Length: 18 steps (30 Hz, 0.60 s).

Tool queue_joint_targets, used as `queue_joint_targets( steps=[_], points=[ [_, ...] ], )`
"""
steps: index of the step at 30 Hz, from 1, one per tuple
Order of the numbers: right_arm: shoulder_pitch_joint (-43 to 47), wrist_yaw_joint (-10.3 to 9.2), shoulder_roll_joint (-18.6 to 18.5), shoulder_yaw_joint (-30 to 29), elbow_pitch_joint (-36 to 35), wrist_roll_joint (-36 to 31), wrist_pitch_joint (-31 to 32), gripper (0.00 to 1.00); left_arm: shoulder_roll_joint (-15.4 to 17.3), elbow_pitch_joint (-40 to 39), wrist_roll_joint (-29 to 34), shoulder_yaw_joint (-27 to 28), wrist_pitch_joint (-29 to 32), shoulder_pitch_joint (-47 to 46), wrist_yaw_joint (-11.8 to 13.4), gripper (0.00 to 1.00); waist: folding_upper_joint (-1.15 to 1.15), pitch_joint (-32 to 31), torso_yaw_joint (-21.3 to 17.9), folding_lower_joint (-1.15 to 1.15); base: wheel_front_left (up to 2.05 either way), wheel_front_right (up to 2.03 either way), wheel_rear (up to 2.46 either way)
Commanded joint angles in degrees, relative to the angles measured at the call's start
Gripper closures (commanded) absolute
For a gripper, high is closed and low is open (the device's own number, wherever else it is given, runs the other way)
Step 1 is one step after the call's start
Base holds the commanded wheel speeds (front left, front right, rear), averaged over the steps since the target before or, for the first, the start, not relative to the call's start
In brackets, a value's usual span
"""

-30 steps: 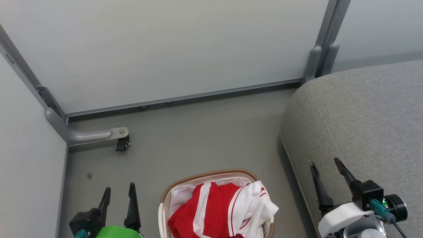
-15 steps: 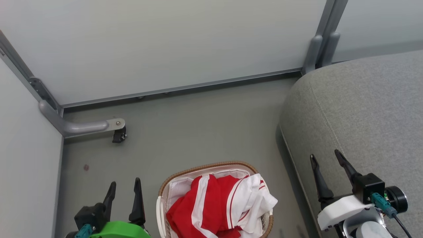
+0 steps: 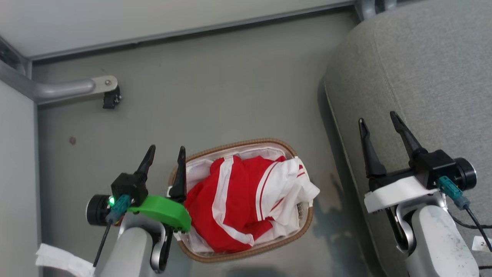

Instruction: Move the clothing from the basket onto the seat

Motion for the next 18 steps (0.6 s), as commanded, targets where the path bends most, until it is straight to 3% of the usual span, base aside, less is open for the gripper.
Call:
queue_joint_targets(
  steps=[1, 18],
  points=[
    [-1.71, 0.00, -0.23, 0.22, -0.50, 0.38, -0.26, 0.00, 0.39, 1.24, 0.53, -0.46, -0.04, -2.65, -0.24, 0.00, 0.00, 10.61, -2.48, -0.01, 0.00, 0.00, 0.00],
    [-8.36, 0.00, -0.20, 2.12, -3.20, 4.22, -0.26, 0.00, 0.77, 27.77, 2.22, -10.99, 0.07, -21.82, -1.46, 0.00, 0.00, 25.62, -7.44, -0.01, 0.00, 0.00, 0.00]
  ],
)
